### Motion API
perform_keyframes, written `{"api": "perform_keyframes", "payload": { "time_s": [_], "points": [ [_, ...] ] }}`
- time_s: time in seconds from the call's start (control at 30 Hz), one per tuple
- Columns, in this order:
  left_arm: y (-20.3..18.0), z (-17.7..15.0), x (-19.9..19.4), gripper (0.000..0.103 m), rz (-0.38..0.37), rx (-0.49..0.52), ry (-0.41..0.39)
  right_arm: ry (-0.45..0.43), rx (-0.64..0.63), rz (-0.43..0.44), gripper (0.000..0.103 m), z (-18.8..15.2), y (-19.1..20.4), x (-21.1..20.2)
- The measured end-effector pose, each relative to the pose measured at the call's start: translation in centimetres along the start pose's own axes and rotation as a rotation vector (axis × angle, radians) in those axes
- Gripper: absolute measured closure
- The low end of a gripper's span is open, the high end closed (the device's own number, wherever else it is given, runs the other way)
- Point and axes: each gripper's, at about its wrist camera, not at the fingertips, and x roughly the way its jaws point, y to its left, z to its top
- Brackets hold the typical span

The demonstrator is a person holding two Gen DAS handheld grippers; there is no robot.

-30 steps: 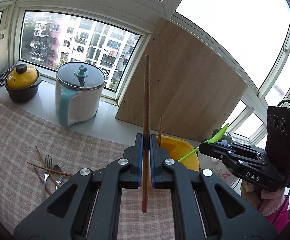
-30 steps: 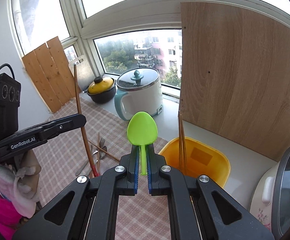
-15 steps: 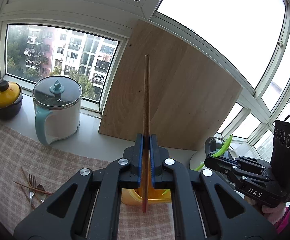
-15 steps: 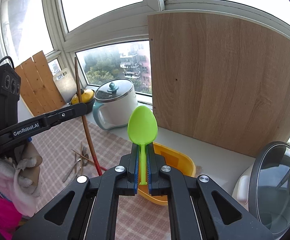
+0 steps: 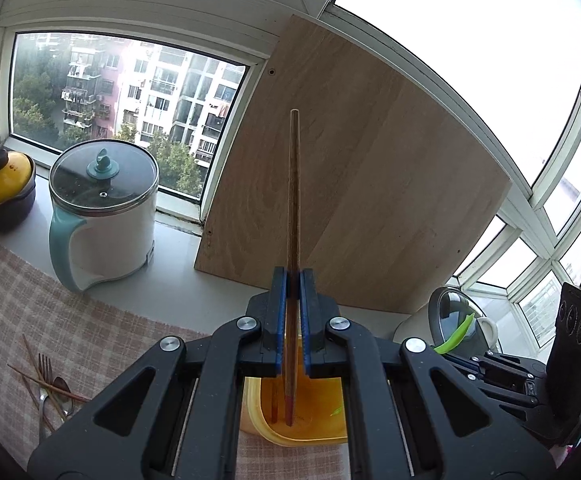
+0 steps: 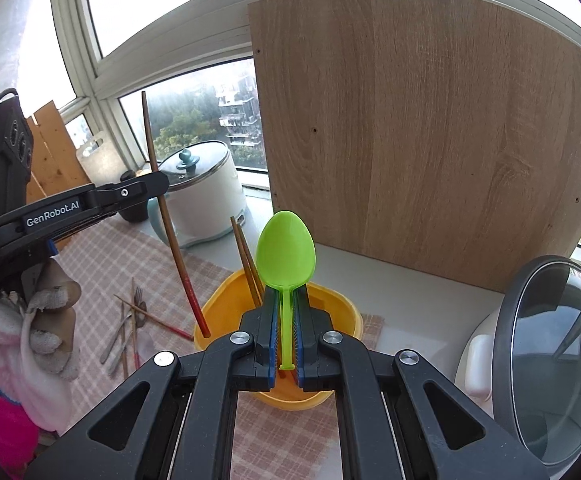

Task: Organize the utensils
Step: 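Lower the items into the yellow container and open both grippers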

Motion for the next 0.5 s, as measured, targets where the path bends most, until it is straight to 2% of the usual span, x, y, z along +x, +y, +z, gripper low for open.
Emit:
{"api": "perform_keyframes", "payload": {
  "time_s": [0.5],
  "points": [
    [-0.4,-3.7,1.9,0.099,0.006,0.058,0.113,0.065,0.035,0.0,0.098,-1.4,-0.6,2.2]
  ]
}}
